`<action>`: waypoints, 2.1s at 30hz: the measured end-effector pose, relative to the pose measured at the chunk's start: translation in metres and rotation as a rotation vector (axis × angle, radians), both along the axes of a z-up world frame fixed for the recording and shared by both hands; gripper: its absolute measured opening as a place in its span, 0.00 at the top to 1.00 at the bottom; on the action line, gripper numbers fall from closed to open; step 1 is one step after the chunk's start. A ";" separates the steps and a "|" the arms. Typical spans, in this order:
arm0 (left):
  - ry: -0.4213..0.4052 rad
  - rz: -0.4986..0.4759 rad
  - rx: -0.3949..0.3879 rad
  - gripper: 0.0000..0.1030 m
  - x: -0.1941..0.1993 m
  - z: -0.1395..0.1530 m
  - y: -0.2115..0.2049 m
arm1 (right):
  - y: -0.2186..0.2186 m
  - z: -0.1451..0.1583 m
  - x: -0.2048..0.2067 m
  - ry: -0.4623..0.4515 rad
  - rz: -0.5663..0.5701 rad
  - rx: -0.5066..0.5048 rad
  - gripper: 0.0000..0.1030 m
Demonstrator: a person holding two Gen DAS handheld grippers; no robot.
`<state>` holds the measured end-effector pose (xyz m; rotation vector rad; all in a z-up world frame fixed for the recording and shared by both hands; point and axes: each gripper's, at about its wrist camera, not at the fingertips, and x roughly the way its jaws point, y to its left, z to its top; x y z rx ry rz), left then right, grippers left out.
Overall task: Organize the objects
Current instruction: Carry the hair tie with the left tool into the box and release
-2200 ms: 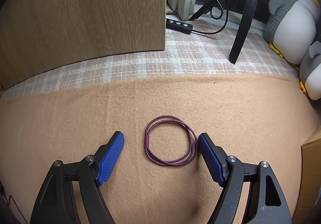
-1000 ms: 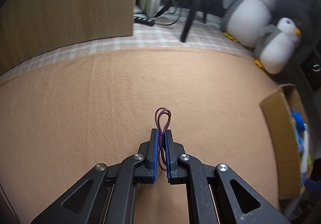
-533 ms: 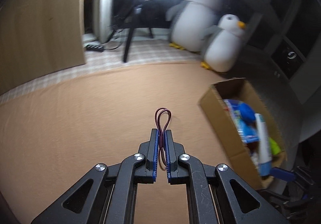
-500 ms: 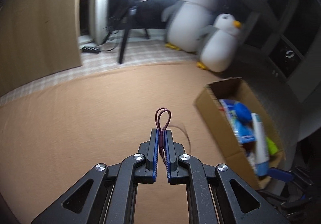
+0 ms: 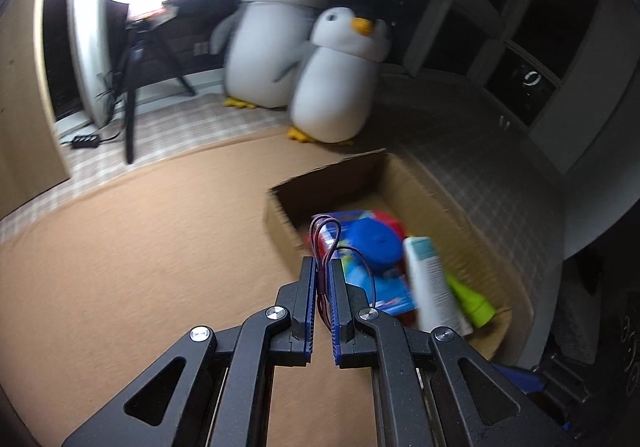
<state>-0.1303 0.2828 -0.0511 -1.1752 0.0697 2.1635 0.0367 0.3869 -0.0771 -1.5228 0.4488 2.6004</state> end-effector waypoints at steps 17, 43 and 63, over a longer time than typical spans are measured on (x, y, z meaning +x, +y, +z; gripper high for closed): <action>-0.013 -0.051 0.005 0.94 -0.017 -0.004 0.090 | 0.035 -0.007 0.019 -0.016 -0.048 -0.006 0.42; -0.017 -0.063 0.000 0.66 -0.022 -0.007 0.113 | 0.054 -0.017 0.011 -0.037 -0.056 -0.007 0.41; 0.049 0.028 -0.002 0.47 -0.004 0.027 0.014 | 0.006 -0.007 -0.006 -0.022 0.013 0.005 0.40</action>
